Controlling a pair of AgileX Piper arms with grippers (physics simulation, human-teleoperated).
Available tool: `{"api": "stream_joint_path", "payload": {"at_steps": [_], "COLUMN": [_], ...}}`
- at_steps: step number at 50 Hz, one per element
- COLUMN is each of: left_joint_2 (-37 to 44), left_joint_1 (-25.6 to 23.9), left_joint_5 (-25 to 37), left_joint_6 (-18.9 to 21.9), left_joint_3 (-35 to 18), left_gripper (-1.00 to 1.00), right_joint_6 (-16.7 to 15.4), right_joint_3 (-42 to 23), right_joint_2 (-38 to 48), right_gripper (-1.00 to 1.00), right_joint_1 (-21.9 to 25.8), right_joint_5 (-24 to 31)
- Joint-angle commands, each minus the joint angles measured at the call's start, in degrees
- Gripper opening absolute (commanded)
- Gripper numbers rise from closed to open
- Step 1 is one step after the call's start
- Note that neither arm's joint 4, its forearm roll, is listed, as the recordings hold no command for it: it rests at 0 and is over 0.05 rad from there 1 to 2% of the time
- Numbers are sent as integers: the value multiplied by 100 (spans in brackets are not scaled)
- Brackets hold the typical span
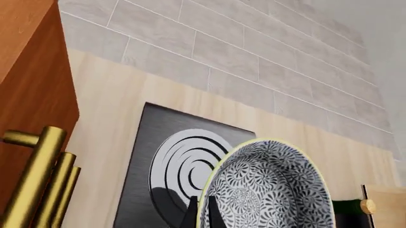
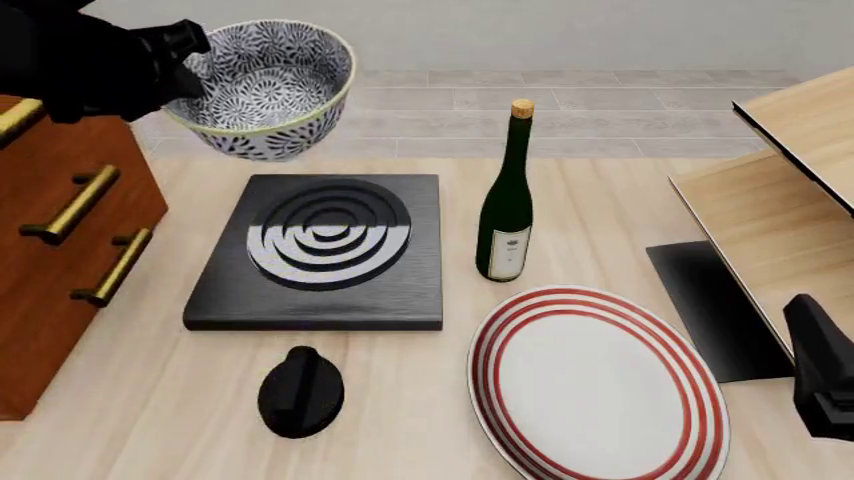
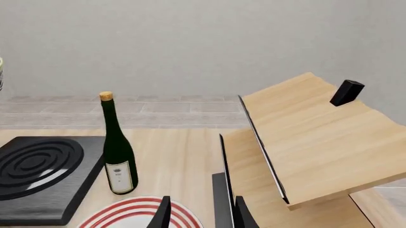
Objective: Put the bowl on the top of the cabinet.
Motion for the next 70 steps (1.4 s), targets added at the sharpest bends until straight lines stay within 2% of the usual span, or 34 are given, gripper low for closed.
{"api": "stream_joint_path", "payload": {"at_steps": [1, 7, 14, 33, 53, 70], "left_joint_2": [-16, -17, 32, 135, 109, 23], "left_joint_1": [201, 362, 370, 548, 1444, 2230], "left_joint_5": [488, 693, 936, 1795, 2530, 3136], "left_joint_6": [-212, -367, -368, -235, -255, -374], "left_joint_3": [-428, -573, -858, -2080, -2996, -3681], "left_gripper": [-100, -100, -100, -100, -100, -100], "right_joint_6": [-2, -2, 7, 21, 30, 20], "right_joint_3": [2, 3, 2, 3, 3, 3], "right_joint_2": [-19, -3, 12, 12, 196, 54], "right_gripper": [100, 100, 100, 100, 100, 100], "right_joint_1": [1, 2, -4, -12, -16, -5], "right_joint_5": [14, -4, -22, -19, -185, -56]}}
